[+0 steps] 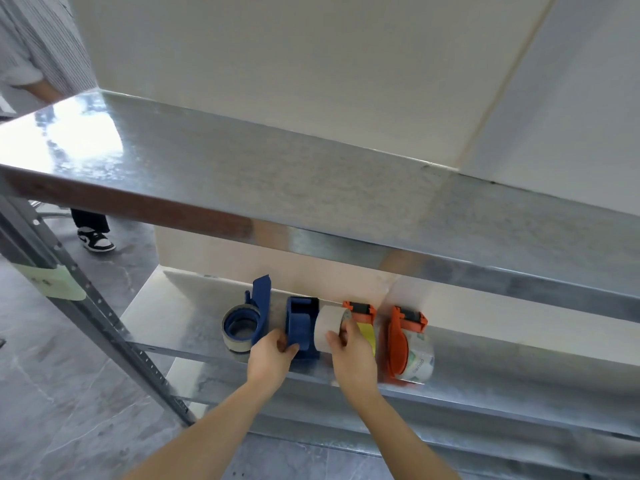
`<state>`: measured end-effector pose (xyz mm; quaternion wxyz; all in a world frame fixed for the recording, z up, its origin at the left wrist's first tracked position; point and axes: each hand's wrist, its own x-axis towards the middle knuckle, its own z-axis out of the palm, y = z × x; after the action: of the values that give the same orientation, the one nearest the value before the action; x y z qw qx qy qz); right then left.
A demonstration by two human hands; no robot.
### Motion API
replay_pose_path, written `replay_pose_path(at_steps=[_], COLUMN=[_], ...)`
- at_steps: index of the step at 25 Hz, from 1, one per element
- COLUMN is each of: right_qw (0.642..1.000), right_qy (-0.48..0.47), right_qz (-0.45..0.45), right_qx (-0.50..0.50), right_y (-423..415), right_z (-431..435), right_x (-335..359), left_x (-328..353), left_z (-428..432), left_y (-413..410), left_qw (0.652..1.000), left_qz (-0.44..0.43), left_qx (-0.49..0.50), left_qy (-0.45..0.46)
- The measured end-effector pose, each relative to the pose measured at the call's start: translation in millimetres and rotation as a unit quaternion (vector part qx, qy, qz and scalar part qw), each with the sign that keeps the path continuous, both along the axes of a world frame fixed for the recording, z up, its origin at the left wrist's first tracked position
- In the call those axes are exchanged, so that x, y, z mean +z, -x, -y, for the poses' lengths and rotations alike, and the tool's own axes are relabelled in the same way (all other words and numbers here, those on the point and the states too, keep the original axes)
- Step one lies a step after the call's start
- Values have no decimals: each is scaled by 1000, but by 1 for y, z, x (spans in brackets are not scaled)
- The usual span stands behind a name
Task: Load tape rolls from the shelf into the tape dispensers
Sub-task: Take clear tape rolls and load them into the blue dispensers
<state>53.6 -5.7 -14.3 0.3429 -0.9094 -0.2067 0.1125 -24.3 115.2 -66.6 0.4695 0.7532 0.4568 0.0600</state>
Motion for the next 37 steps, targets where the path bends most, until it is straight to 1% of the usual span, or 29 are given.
replay_pose_path(at_steps=[3,5,9,11,15,18,22,27,30,33,37], right_qw=[997,993,988,983,975,971,968,963,956,946,933], right_qy=[19,36,71,96,137,148,158,169,183,199,196], right_qz=[62,101,134,155,173,186,185,170,161,152,141], right_qx=[34,44,26,26,-2,-27,-64,-126,-162,-204,-268], right_y=[-2,-5,-20,-28,-46,-60,-78,-103,-117,-128,-141], right_z=[15,27,58,81,140,196,296,449,537,610,684], right_x=[28,49,83,89,91,91,91,81,79,84,82], left_x=[0,9,45,62,89,99,103,93,94,96,94], left_z=[-1,-4,-2,11,63,115,203,345,429,500,571], left_y=[0,-2,-19,-33,-66,-91,-129,-182,-211,-235,-272], left_qw=[999,998,985,976,953,928,919,888,874,860,835], left_qz=[-12,6,68,97,101,97,101,107,100,96,76], left_qx=[-45,-58,-64,-105,-227,-304,-343,-430,-462,-491,-537], left_qy=[0,-40,-142,-164,-176,-193,-166,-126,-112,-96,-95])
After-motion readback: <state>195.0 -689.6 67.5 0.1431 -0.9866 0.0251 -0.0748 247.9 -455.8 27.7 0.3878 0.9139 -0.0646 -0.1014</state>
